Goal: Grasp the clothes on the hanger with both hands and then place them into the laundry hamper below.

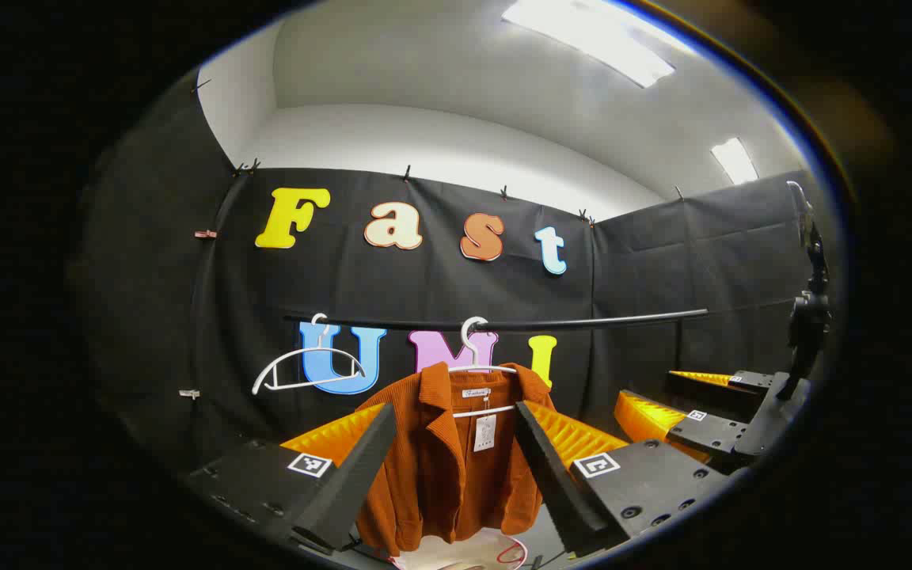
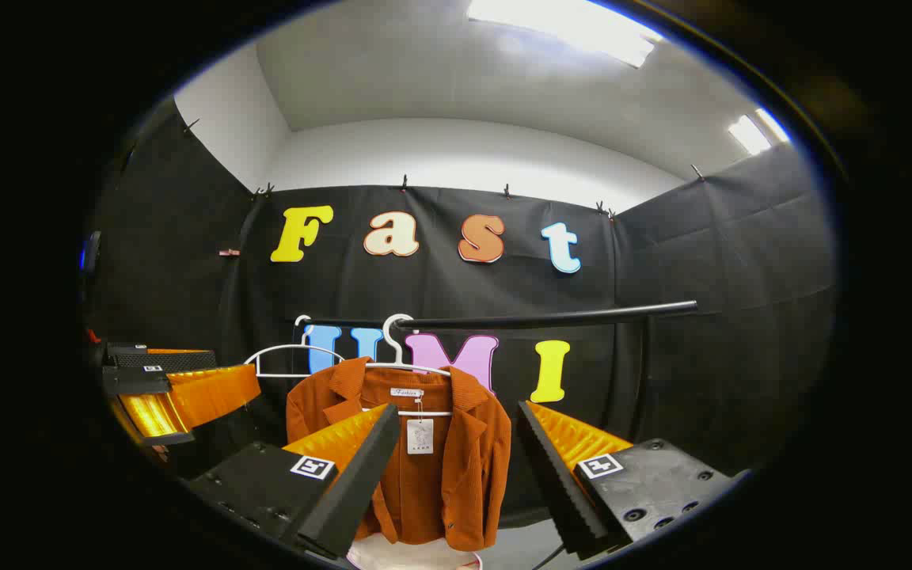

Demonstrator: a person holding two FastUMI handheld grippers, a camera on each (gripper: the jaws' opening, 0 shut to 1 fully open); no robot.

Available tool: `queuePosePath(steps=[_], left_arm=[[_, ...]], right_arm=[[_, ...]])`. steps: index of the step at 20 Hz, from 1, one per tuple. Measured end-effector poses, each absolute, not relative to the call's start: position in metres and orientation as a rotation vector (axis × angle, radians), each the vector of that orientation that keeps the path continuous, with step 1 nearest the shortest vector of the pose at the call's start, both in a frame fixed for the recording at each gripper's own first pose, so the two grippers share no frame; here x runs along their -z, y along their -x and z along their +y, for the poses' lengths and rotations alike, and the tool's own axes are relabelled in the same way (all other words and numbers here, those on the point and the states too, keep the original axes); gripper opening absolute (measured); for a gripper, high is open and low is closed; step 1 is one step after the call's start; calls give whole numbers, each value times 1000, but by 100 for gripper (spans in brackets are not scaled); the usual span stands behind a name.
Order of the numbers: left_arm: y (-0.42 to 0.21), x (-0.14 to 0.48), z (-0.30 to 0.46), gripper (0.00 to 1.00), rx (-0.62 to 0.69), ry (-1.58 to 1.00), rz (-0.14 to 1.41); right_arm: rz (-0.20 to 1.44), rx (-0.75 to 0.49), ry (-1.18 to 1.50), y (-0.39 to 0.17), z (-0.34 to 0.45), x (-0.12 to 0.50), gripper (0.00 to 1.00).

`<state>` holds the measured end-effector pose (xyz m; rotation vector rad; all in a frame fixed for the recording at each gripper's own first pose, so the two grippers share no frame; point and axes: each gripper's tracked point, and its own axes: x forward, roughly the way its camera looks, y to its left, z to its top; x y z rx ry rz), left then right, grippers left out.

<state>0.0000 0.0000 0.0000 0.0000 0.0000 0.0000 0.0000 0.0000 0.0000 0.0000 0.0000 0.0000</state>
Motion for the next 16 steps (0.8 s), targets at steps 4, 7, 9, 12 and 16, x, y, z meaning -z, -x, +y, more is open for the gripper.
queuePosePath(steps=[4, 7, 9, 12, 16], left_arm=[[-1, 4, 3, 92, -10, 5, 4], [-2, 6, 3, 95, -1, 23, 11], [-2, 7, 2, 95, 6, 39, 13], [0, 7, 6, 95, 3, 29, 14], [5, 2, 6, 95, -4, 11, -15]], right_arm=[[3, 6, -14, 0, 0, 2, 96], [14, 1, -24, -1, 1, 5, 96], [23, -2, -26, -2, -1, 7, 96], [32, 7, -16, -4, 2, 7, 96], [23, 16, -13, 0, -1, 3, 96]])
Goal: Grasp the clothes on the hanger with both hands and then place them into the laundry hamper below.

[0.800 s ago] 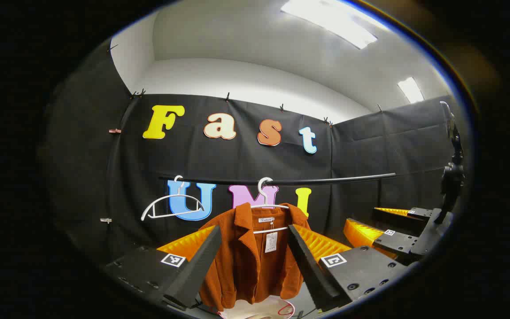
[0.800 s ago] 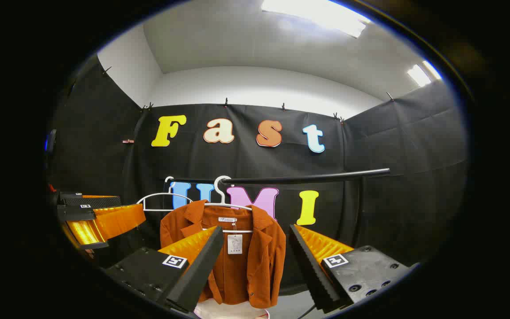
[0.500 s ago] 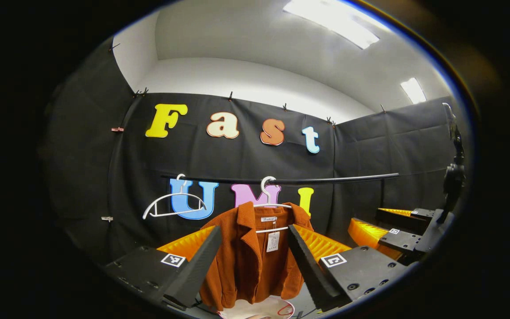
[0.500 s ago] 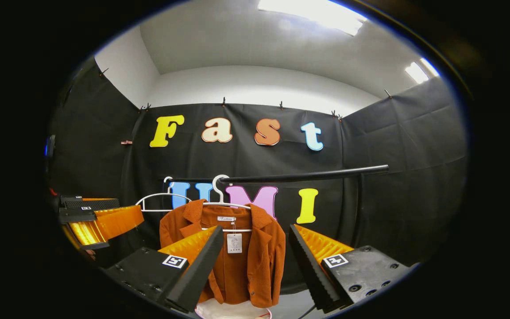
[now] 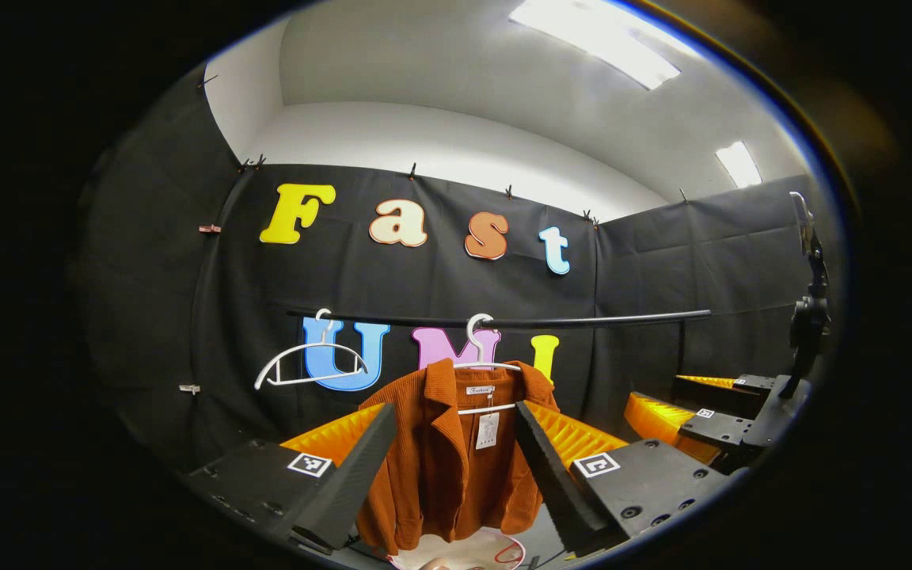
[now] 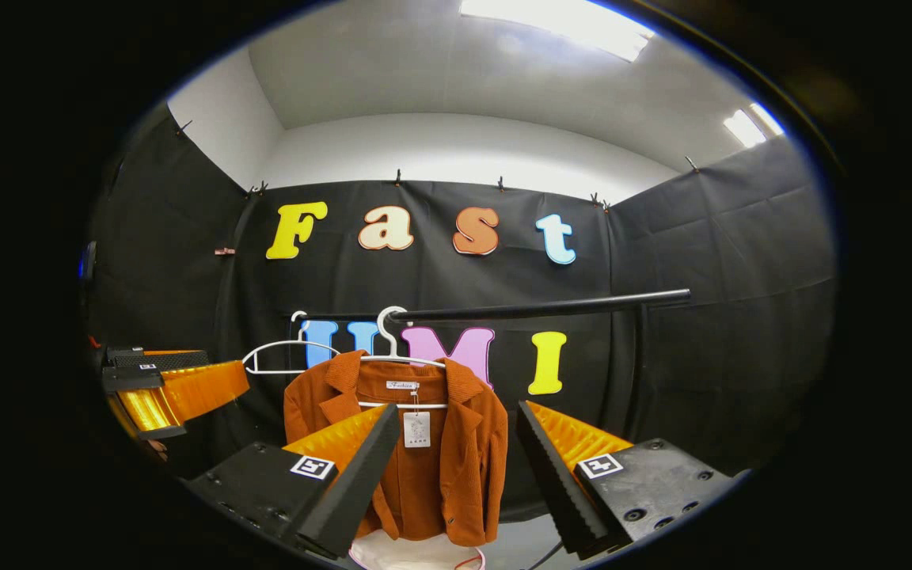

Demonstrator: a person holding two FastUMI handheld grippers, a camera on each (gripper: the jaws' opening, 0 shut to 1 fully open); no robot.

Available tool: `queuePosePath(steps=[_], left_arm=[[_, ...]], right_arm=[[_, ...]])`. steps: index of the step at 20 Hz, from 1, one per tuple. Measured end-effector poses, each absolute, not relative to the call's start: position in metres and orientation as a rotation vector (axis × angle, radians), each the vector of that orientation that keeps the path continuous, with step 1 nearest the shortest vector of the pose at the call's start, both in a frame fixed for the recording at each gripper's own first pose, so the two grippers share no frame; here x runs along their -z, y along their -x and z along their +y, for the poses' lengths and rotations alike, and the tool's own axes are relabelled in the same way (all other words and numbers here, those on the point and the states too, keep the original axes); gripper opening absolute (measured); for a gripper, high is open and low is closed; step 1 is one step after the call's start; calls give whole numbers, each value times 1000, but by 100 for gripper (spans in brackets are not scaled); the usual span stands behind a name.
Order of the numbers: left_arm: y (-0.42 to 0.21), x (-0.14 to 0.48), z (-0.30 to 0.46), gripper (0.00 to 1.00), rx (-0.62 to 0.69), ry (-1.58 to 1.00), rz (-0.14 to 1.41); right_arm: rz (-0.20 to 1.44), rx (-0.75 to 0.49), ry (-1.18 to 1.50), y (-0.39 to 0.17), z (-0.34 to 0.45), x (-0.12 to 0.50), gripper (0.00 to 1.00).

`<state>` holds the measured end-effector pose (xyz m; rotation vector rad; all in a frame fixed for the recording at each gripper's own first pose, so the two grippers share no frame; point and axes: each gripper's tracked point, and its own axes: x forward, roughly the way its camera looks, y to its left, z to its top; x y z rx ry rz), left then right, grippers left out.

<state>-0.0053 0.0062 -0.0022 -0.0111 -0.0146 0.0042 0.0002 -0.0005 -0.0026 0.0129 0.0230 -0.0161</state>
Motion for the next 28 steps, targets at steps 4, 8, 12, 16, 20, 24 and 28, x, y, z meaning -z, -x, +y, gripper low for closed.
queuePosePath(steps=[4, 8, 12, 16, 20, 24, 28], left_arm=[[3, 6, 3, 95, 7, 25, -9], [4, 14, 5, 95, -2, 22, 5], [2, 24, 6, 95, 29, 36, 35], [-7, 35, 9, 95, 84, 39, 57], [-17, 60, 4, 95, 169, 65, 112], [-39, 76, 2, 95, 199, 115, 148], [-72, 86, -1, 94, 152, 85, 116]], right_arm=[[54, 3, -26, -2, 0, 7, 96], [68, -3, -18, -5, 1, 12, 95], [83, 11, -21, -6, 2, 15, 95], [88, 41, -24, -5, 4, 29, 96], [113, 113, 4, -16, 2, 47, 96], [108, 121, 12, -33, 3, 56, 96], [104, 70, 24, -71, 1, 69, 96]])
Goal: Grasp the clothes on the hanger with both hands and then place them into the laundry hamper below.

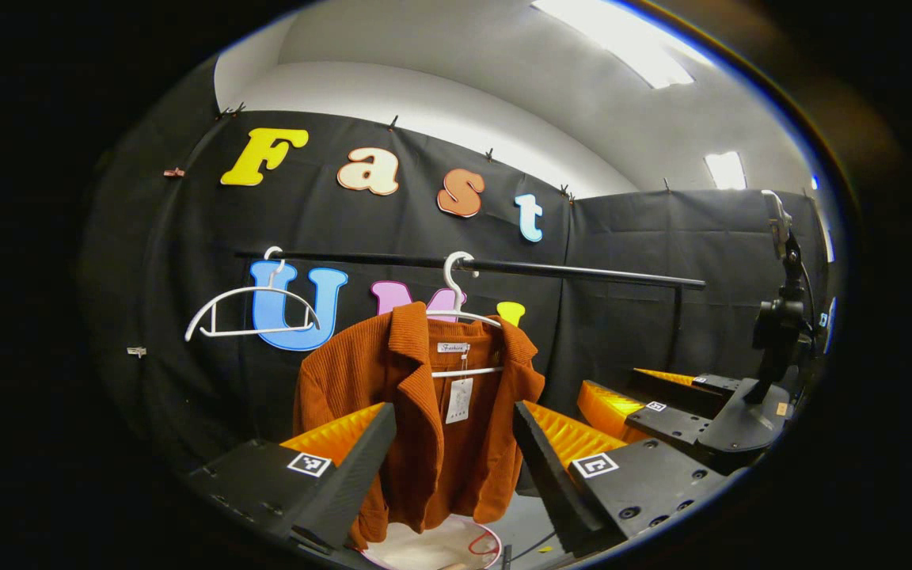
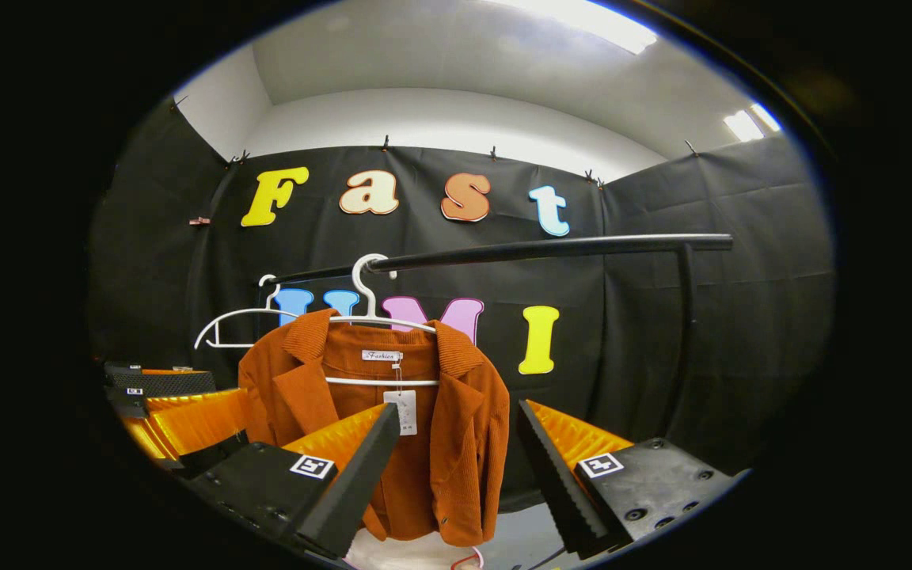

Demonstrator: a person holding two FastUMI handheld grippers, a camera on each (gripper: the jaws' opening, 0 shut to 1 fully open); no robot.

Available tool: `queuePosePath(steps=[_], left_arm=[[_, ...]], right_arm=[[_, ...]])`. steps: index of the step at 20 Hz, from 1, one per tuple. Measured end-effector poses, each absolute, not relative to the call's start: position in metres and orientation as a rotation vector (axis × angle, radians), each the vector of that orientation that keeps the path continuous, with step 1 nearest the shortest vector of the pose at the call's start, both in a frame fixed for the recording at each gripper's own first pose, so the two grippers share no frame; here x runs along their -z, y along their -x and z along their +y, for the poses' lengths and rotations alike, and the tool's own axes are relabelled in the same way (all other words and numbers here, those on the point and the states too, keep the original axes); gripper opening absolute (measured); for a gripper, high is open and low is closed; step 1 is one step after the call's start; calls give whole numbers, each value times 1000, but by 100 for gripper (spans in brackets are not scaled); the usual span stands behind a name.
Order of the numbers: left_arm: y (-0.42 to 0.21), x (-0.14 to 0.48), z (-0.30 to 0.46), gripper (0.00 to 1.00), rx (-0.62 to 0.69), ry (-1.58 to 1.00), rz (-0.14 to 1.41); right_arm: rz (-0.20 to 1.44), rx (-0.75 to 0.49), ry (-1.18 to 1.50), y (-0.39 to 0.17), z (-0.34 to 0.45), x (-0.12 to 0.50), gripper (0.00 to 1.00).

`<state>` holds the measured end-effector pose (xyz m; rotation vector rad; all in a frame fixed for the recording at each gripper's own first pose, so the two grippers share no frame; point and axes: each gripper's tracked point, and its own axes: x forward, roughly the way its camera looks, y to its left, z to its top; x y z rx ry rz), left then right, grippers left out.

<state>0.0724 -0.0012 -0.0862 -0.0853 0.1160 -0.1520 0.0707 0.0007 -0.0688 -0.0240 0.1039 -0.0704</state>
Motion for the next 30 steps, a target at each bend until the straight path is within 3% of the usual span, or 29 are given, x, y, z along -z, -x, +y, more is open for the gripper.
queuePosePath(steps=[10, 11, 13, 15, 18, 26, 27, 29, 30], left_arm=[[-159, 120, -9, 94, -72, 49, 103], [-165, 124, -7, 90, -98, 35, 107], [-176, 132, -2, 94, -155, 8, 110], [-185, 139, 4, 91, -213, -9, 108], [-192, 151, 16, 94, -290, -15, 117], [-228, 170, 27, 91, -341, -9, 125], [-232, 172, 28, 93, -339, -6, 131], [-239, 177, 31, 88, -332, 3, 142], [-237, 176, 41, 68, -367, -5, 144]], right_arm=[[166, -113, -43, -186, -18, 149, 96], [178, -124, -56, -195, -19, 159, 96], [198, -145, -74, -211, -17, 178, 96], [214, -175, -93, -223, -13, 193, 96], [234, -230, -123, -237, -3, 207, 96], [235, -276, -112, -261, 6, 218, 96], [234, -277, -103, -264, 5, 218, 94], [251, -304, -85, -270, 5, 223, 74], [252, -282, -68, -274, -3, 223, 67]])
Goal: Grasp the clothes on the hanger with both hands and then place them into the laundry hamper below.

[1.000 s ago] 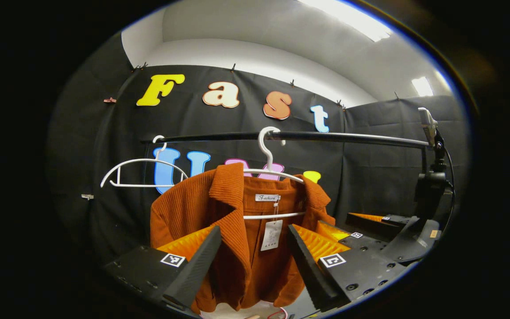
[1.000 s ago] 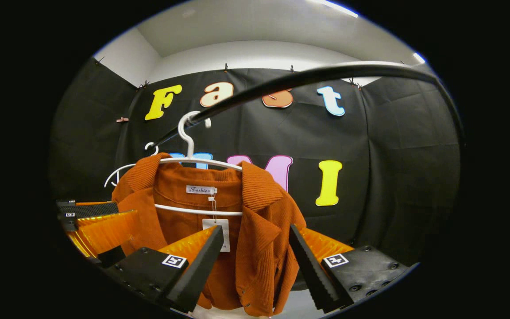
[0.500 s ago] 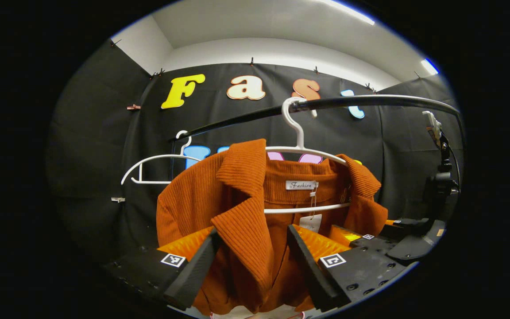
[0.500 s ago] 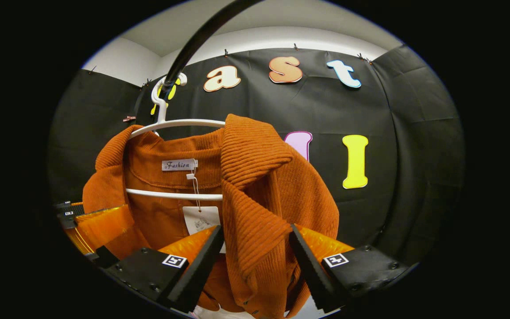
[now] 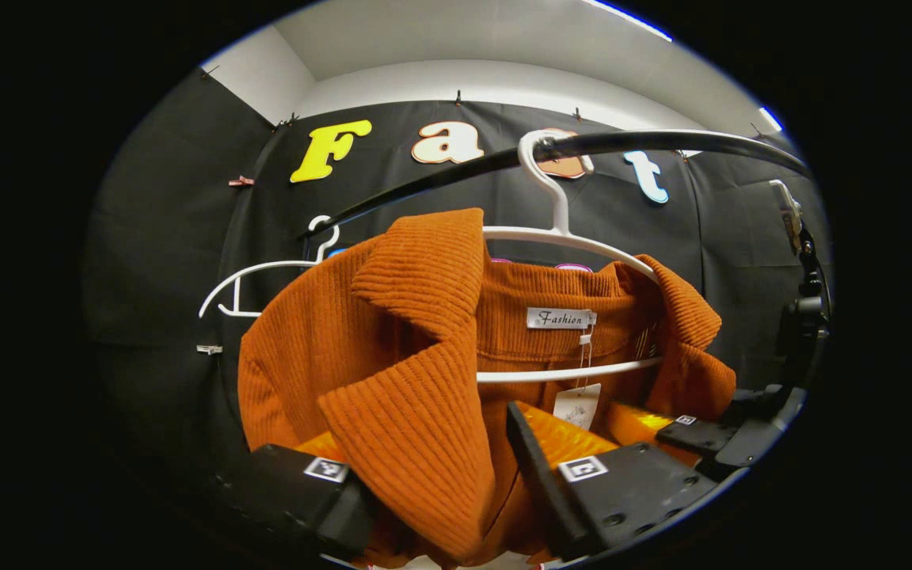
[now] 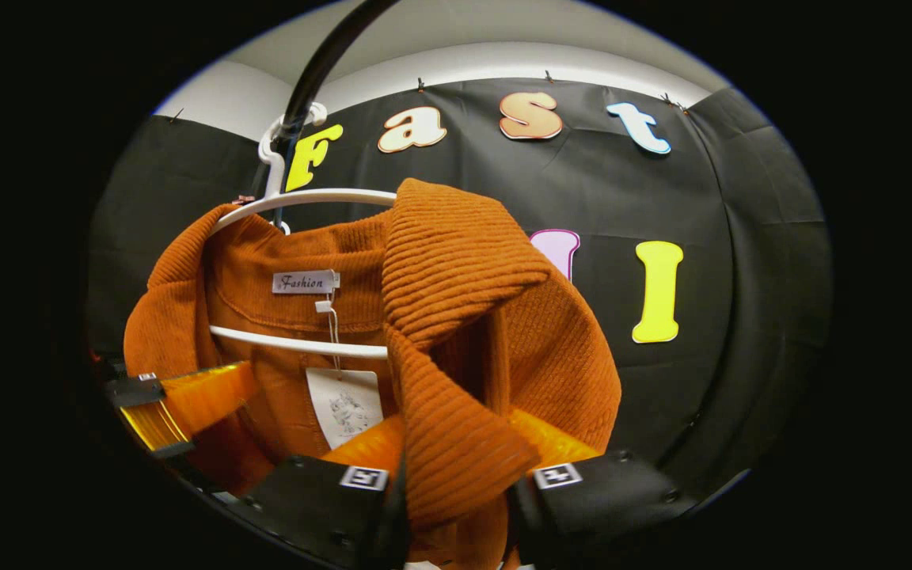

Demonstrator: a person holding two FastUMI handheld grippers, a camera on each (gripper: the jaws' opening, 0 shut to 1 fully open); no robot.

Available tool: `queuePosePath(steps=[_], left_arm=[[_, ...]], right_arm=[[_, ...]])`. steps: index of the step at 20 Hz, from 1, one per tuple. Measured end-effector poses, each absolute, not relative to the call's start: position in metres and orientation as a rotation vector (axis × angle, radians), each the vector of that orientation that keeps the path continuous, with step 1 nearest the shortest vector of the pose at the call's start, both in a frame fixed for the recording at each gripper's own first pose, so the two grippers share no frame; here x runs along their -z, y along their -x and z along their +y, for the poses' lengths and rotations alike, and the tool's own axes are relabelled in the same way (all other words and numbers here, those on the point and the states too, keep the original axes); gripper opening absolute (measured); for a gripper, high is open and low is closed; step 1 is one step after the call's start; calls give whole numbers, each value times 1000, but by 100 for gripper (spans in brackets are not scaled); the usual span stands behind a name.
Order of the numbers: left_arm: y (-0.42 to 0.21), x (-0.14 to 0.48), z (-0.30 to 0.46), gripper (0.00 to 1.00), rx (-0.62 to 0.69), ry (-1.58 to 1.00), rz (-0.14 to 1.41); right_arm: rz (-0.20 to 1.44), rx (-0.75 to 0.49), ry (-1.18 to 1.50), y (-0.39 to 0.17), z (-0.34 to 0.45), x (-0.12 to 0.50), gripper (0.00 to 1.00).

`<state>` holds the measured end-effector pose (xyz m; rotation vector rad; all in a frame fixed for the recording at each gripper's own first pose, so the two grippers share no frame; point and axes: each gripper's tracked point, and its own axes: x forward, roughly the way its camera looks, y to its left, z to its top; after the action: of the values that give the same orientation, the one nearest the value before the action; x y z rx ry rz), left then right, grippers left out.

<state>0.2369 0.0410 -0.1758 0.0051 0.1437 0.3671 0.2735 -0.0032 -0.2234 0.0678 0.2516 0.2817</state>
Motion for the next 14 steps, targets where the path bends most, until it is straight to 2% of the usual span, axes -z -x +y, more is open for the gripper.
queuePosePath(steps=[1, 3, 8, 11, 14], left_arm=[[-238, 179, 57, 48, -411, -12, 148], [-238, 181, 59, 8, -388, 13, 163], [-219, 169, 75, 9, -447, -7, 145], [-207, 151, 86, 9, -494, -38, 113], [-195, 125, 103, 9, -544, -62, 55]], right_arm=[[243, -235, -46, -277, -17, 222, 61], [231, -262, -49, -281, -21, 220, 47], [216, -286, -122, -286, -39, 210, 14], [180, -311, -168, -288, -54, 196, 14], [132, -283, -295, -294, -83, 173, 14]])
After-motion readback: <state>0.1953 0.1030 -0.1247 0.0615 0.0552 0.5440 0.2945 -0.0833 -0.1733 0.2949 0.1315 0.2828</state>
